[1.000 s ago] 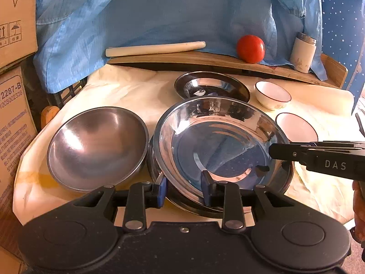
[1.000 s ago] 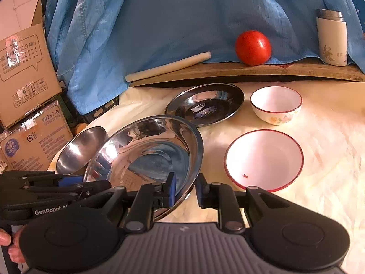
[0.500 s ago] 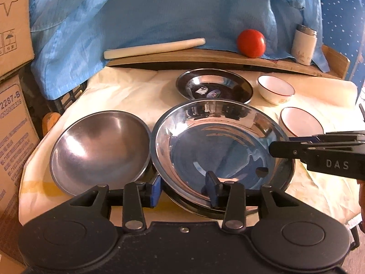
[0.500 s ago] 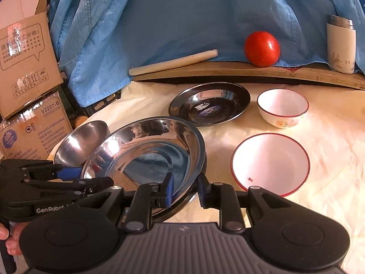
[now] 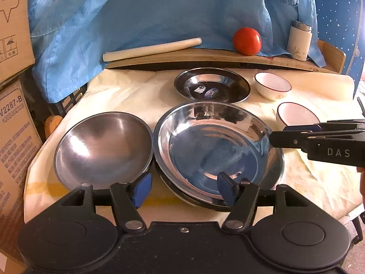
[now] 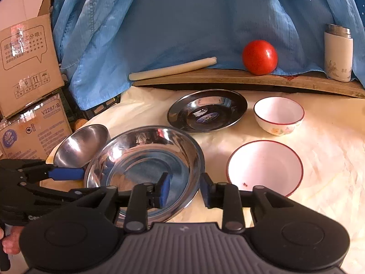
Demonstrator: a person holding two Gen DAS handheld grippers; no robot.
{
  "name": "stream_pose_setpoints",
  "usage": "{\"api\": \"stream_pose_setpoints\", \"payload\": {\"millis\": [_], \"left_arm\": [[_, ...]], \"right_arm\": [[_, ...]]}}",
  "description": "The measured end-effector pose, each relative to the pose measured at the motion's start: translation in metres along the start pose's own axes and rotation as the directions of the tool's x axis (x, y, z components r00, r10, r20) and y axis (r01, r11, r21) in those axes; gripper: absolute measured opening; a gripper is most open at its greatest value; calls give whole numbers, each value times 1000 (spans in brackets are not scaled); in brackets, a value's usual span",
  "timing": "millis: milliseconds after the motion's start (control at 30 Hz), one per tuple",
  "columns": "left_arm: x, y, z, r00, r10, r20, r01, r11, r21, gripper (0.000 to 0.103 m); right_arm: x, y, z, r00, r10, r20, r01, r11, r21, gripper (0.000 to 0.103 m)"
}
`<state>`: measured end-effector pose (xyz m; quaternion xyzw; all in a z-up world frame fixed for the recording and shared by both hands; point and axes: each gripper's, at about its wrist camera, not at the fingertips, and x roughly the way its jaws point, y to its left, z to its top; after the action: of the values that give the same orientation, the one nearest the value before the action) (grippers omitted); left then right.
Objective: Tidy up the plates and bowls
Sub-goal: 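Lower the plate onto the large steel plate and open both grippers, then move both grippers to the small dark steel plate and close on its rim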
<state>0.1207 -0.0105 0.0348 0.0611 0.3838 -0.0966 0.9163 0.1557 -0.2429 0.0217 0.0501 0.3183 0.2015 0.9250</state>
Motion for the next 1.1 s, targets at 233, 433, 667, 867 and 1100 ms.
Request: {"api": "stream_pose_setpoints", "payload": {"millis": [233,433,667,867,1100], "left_arm": [[-17,8,-1,999,-21,47,22,999,-29,81],[-28,18,9,994,-19,107,26,998,-65,86],[-20,29,29,990,-11,141,32,989,-146,102],[-2,34,48,993,-26,115,48,981,-188,102],[30,35,84,996,-56,63,70,970,-232,102]], "right_arm": [[-4,-3,0,1000,9,13,-9,1000,13,51],[-7,-8,1,999,16,32,-17,999,32,67],[-8,-19,3,998,13,55,-17,997,76,96],[-5,-33,10,998,15,67,-22,994,104,102],[3,-50,36,995,15,101,-29,990,135,103]]}}
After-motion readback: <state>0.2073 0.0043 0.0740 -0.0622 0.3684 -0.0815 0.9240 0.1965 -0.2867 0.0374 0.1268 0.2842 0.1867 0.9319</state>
